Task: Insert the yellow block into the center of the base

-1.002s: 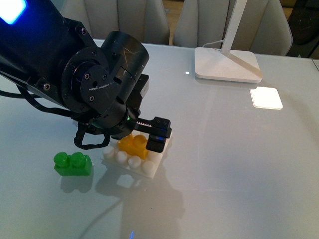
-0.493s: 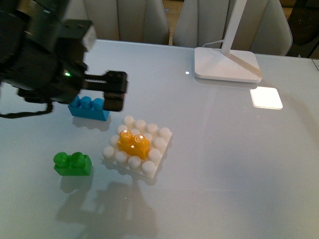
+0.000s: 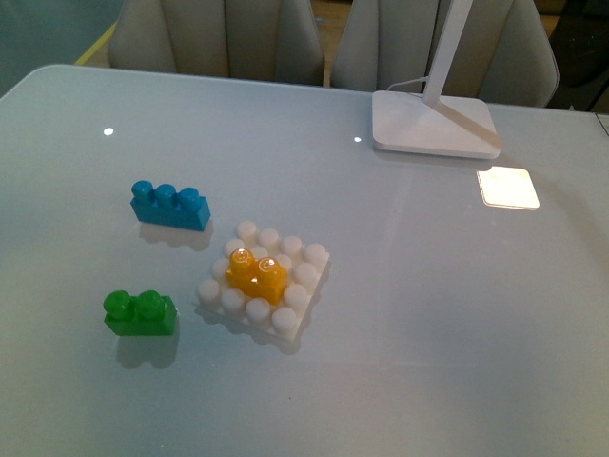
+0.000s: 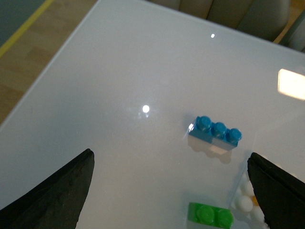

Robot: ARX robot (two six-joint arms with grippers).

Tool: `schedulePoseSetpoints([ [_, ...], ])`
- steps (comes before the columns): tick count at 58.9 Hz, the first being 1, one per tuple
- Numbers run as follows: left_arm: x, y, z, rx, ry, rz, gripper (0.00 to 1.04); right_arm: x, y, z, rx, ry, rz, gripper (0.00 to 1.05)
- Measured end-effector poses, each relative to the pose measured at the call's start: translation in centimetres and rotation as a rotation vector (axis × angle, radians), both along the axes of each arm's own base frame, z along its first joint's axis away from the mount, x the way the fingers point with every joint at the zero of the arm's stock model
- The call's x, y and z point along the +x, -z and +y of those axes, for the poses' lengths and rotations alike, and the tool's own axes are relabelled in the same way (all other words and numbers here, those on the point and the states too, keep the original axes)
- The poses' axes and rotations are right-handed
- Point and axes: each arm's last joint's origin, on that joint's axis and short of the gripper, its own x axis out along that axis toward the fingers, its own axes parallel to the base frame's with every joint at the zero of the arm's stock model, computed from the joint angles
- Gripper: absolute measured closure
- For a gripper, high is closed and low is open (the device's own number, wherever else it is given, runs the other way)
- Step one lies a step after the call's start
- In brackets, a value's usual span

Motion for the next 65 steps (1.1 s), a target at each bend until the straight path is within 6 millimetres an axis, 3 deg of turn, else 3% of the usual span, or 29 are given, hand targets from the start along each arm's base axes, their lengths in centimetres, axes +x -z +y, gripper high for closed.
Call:
schedulePoseSetpoints([
  [6, -2.3, 0.6, 0.2, 0.065, 0.066, -0.311, 0.27, 0.0, 0.0, 0.0, 0.0, 0.0, 0.0, 0.09],
  [12, -4.5, 0.1, -0.5, 0.126, 0.083, -0.504, 0.44, 0.0, 0.0, 0.0, 0.0, 0.0, 0.0, 0.09],
  [32, -7.8, 0.9, -1.9, 0.144, 0.082, -0.527, 1.03, 0.0, 0.0, 0.0, 0.0, 0.0, 0.0, 0.09],
  [44, -9.2, 2.2, -3.1, 0.146, 0.088, -0.52, 1.02, 0.0, 0.0, 0.0, 0.0, 0.0, 0.0, 0.09],
  [65, -10.9, 1.6, -3.1, 0.147, 0.086, -0.541, 1.02, 0.0, 0.0, 0.0, 0.0, 0.0, 0.0, 0.09],
])
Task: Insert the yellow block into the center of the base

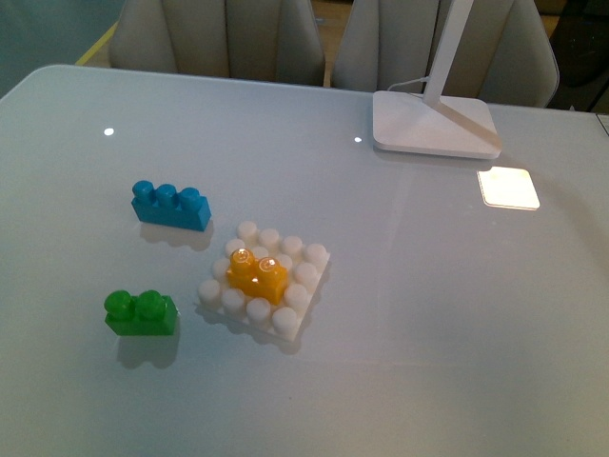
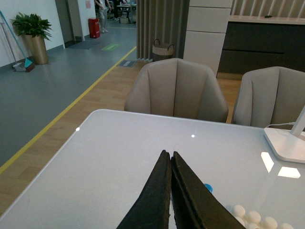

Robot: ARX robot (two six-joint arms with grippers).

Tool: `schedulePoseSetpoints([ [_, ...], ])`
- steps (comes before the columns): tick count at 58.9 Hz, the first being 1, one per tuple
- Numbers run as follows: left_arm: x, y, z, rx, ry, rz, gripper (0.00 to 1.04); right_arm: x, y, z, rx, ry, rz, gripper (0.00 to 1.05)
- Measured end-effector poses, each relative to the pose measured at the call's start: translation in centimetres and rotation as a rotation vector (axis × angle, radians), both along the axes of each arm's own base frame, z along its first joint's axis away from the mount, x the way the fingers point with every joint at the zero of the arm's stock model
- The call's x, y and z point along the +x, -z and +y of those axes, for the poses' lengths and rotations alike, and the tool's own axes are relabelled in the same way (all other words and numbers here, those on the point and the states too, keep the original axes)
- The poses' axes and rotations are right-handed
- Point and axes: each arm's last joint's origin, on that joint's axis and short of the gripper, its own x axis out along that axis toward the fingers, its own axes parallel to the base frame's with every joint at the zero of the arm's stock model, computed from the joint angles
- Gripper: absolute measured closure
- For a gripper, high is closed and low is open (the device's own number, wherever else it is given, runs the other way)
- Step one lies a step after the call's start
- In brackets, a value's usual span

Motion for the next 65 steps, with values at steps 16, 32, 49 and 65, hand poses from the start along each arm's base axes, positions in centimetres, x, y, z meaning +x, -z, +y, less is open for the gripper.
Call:
schedulePoseSetpoints([
  [16, -1.1, -0.3, 0.0, 0.0, 0.0, -0.009, 1.02, 0.0, 0.0, 0.0, 0.0, 0.0, 0.0, 0.09],
  [32, -1.8, -0.3, 0.0, 0.0, 0.0, -0.011, 1.02, 0.0, 0.0, 0.0, 0.0, 0.0, 0.0, 0.09],
  [49, -2.4, -0.2, 0.0, 0.0, 0.0, -0.011, 1.02, 0.0, 0.0, 0.0, 0.0, 0.0, 0.0, 0.09],
  [65, -3.5, 0.0, 0.0, 0.0, 0.0, -0.005, 1.02, 0.0, 0.0, 0.0, 0.0, 0.0, 0.0, 0.09],
])
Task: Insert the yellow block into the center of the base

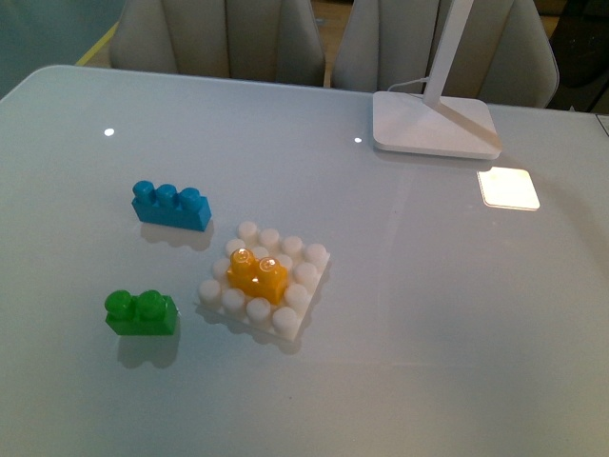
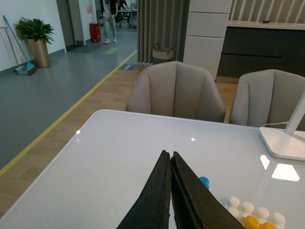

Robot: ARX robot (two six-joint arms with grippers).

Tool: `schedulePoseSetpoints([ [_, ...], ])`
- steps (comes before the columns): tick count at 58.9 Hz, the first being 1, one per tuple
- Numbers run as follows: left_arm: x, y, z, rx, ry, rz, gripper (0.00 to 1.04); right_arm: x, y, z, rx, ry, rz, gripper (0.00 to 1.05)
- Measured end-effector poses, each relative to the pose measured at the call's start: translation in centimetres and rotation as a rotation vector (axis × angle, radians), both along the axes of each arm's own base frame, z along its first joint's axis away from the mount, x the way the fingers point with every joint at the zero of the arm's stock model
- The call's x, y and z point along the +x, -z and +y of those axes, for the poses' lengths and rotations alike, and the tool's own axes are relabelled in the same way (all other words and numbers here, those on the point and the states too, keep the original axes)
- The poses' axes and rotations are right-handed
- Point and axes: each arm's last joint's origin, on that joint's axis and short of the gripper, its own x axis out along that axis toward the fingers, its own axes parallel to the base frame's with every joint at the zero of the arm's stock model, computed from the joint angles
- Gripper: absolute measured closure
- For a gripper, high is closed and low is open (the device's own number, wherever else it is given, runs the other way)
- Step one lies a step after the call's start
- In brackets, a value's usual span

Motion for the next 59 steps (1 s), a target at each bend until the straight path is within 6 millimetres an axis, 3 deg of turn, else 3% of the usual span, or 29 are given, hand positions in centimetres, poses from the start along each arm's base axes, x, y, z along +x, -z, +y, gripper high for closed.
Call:
schedulePoseSetpoints([
  [18, -0.01, 0.0, 0.0, 0.0, 0.0, 0.0, 1.02, 0.0, 0.0, 0.0, 0.0, 0.0, 0.0, 0.09],
  [20, -0.01, 0.0, 0.0, 0.0, 0.0, 0.0, 0.92, 0.0, 0.0, 0.0, 0.0, 0.0, 0.0, 0.09],
  [48, -0.01, 0.0, 0.0, 0.0, 0.0, 0.0, 0.08, 0.0, 0.0, 0.0, 0.0, 0.0, 0.0, 0.09],
  [59, -0.01, 0.0, 0.0, 0.002, 0.0, 0.0, 0.07, 0.0, 0.0, 0.0, 0.0, 0.0, 0.0, 0.09],
])
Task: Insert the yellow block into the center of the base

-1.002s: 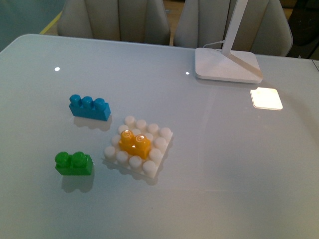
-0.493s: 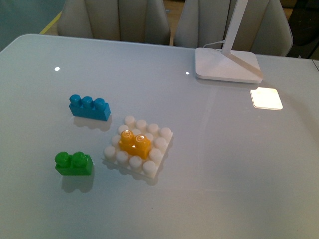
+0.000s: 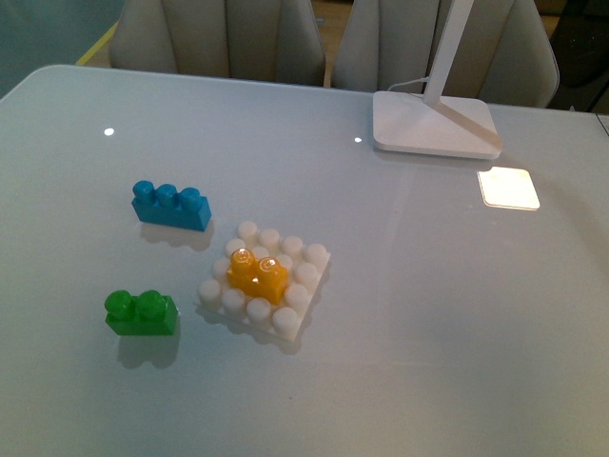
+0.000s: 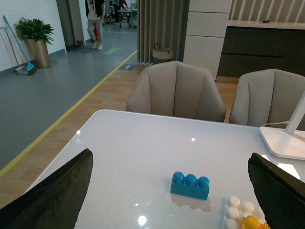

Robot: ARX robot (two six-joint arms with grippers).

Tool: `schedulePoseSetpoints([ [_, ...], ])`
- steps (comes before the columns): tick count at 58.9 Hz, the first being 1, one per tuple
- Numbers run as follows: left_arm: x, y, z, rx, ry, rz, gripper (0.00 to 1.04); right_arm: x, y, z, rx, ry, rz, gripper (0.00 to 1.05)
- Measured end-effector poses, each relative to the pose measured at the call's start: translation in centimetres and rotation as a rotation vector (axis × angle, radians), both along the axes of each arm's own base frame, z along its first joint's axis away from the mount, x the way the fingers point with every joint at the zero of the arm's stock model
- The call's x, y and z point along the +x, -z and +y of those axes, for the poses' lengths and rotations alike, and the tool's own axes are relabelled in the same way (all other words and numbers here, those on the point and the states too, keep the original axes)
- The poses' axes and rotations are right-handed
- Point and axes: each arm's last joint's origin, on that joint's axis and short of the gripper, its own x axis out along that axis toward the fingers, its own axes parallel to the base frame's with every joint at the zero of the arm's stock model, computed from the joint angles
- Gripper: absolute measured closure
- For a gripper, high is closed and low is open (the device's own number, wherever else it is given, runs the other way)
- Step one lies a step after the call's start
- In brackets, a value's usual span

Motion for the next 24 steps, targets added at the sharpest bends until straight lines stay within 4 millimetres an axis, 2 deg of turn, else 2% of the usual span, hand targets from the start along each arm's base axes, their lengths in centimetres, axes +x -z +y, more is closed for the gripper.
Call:
schedulePoseSetpoints([
  [24, 0.0, 0.0, 0.0, 0.0, 0.0, 0.0, 0.07, 0.0, 0.0, 0.0, 0.0, 0.0, 0.0, 0.09],
])
